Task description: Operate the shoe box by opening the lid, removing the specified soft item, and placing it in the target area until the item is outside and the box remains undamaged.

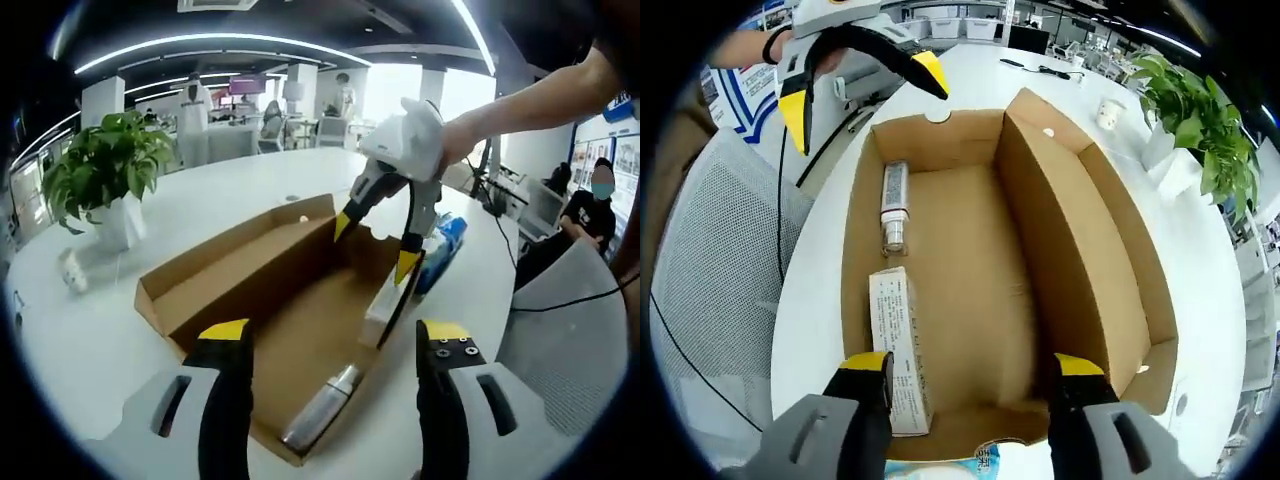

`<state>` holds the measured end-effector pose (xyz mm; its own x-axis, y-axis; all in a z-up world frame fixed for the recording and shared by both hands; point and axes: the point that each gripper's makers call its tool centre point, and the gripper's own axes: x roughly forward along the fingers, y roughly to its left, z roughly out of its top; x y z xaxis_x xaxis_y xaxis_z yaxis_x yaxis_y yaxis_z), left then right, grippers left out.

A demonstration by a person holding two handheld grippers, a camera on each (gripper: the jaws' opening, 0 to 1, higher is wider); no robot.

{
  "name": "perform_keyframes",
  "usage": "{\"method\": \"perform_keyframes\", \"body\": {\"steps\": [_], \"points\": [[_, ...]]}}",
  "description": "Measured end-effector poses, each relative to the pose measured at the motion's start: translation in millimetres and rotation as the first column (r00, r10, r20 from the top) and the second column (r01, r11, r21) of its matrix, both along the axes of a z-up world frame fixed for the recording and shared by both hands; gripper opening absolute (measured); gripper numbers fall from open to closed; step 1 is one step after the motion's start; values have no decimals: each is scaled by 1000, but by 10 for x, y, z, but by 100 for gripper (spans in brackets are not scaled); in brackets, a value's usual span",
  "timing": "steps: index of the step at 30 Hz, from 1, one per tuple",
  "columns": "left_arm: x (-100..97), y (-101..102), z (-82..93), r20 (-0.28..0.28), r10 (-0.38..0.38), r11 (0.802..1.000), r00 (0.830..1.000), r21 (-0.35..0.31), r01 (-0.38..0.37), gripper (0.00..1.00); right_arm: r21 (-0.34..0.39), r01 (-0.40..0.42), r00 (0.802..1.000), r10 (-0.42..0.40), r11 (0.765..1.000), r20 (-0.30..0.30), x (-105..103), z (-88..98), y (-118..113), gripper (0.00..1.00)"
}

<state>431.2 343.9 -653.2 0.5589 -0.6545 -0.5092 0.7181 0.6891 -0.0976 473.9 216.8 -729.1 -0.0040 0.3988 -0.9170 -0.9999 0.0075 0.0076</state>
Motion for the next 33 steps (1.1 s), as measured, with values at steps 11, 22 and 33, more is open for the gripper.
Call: {"method": "perform_keyframes", "body": {"steps": [11, 22, 33], "points": [[21, -10, -21, -3, -6, 1000, 1000, 2, 6, 66, -19, -67, 997, 67, 998, -24, -108, -55, 96, 61], [41, -26, -11, 1, -8, 1000, 1000, 2, 8, 66, -9, -62, 998, 62, 998, -6, -71, -3, 90, 59], [69, -50, 80, 9, -9, 1000, 1000, -7, 9, 66, -65, -140, 990, 141, 988, 14, -177, -148, 163, 51]]}}
